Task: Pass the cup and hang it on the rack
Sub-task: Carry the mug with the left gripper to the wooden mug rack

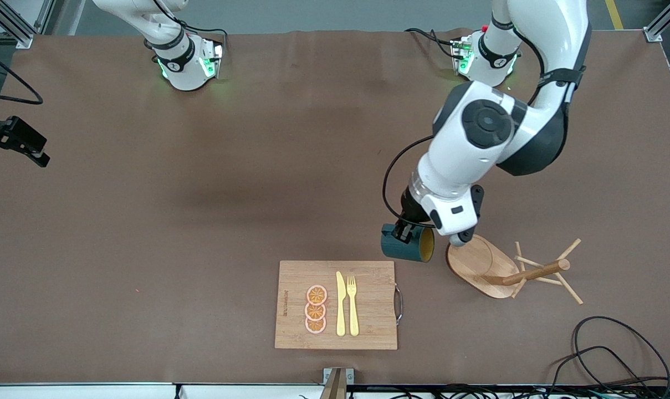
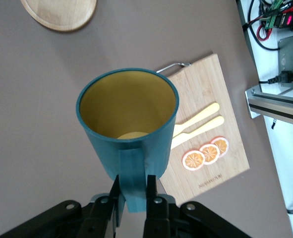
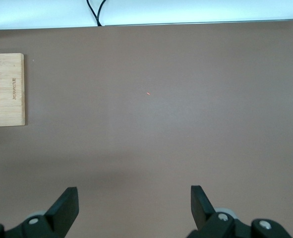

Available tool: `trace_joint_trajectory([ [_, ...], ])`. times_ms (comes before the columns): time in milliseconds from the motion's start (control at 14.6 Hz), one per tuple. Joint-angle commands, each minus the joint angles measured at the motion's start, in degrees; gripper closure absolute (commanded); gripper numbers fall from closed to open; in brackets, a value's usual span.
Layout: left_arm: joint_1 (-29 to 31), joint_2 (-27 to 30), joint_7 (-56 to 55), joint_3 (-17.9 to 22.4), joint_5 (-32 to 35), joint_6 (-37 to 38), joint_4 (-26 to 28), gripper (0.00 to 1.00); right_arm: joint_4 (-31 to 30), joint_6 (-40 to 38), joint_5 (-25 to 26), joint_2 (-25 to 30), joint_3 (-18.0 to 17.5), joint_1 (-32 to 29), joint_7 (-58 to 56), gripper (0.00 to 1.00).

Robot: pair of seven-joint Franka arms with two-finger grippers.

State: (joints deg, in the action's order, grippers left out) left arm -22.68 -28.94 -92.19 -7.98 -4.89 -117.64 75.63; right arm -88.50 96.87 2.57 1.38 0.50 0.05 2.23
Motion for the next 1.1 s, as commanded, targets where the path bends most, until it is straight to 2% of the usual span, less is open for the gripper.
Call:
trace_joint_trajectory([
  [0, 2.63, 1.08, 4.37, -0.46, -6.69, -0.31, 0.3, 1.0, -0.89, 0.6, -0.9, 0.73, -0.32, -0.58, -0.73, 0.0],
  [411, 6.68, 0.99, 12.11, -0.37, -18.65, -0.31, 0.39, 1.0, -0.89, 0.6, -0.9, 0.73, -0.32, -0.58, -0.73, 0.0],
  [821, 12.39, 0.64, 26.25, -0.28, -30.6, 0.92, 0.92, 1.0, -0.89, 0.6, -0.9, 0.73, -0.32, -0.67, -0.73, 0.0],
  [1027, 15.64, 0.29, 31.26, -0.28, -32.81, 4.95, 1.01, 1.0, -0.8, 0.6, -0.9, 0.73, -0.32, -0.67, -0.73, 0.0],
])
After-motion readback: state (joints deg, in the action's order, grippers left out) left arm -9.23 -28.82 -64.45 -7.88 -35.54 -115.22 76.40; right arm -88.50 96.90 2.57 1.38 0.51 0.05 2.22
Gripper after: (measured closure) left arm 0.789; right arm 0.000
